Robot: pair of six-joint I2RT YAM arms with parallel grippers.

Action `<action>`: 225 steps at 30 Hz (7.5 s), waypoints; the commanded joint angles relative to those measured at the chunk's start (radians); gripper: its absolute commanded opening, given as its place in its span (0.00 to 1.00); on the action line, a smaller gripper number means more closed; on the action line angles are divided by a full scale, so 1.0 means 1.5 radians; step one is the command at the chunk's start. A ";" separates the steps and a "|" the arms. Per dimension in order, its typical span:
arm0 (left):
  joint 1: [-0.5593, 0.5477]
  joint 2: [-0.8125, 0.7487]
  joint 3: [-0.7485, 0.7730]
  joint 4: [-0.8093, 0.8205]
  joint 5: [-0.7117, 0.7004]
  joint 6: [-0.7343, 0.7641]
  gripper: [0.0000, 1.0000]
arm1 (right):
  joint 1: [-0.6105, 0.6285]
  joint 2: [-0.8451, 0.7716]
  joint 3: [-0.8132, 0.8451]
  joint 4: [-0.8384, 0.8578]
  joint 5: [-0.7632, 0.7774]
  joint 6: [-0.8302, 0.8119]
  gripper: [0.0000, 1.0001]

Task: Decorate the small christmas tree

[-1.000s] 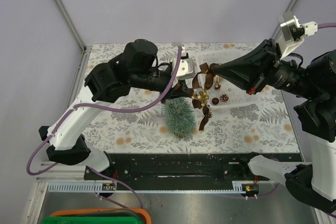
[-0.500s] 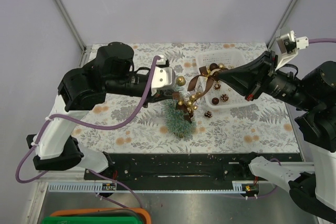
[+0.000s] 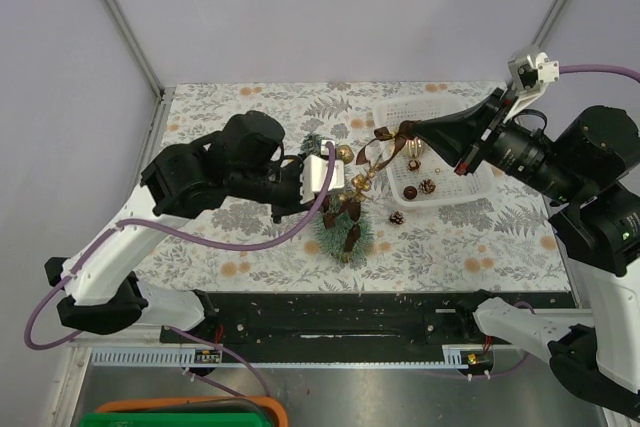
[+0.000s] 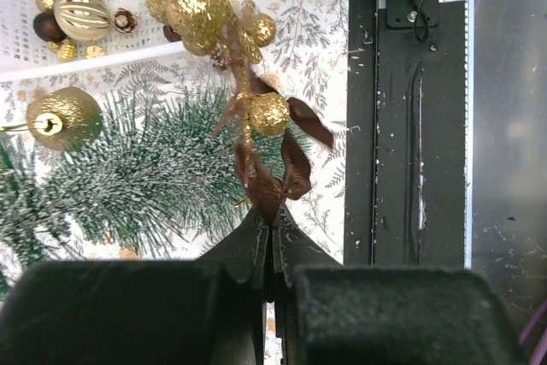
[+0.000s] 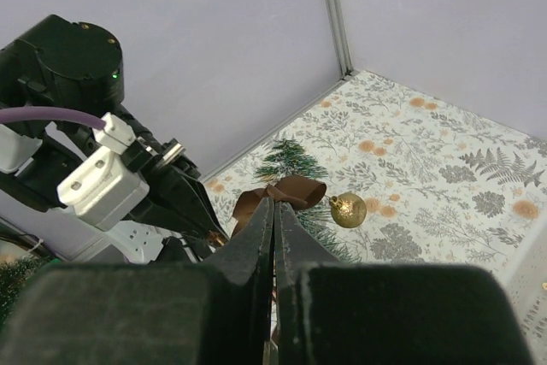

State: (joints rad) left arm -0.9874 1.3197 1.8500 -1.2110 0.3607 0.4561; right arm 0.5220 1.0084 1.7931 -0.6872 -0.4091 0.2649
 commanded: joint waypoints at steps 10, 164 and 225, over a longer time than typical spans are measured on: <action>-0.002 0.003 0.079 0.043 -0.017 -0.001 0.00 | 0.003 -0.028 -0.059 0.013 0.032 -0.014 0.00; 0.631 0.049 -0.311 0.356 0.284 -0.181 0.99 | -0.275 0.550 -0.346 0.253 0.357 0.203 0.75; 0.560 0.002 -0.379 0.379 0.359 -0.189 0.99 | -0.232 -0.028 -0.499 0.023 -0.181 0.181 0.37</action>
State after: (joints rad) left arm -0.1410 1.3556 1.2816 -0.6853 0.8307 0.1818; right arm 0.1658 1.0569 1.0683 -0.5812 -0.4171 0.5724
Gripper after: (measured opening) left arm 0.988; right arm 0.427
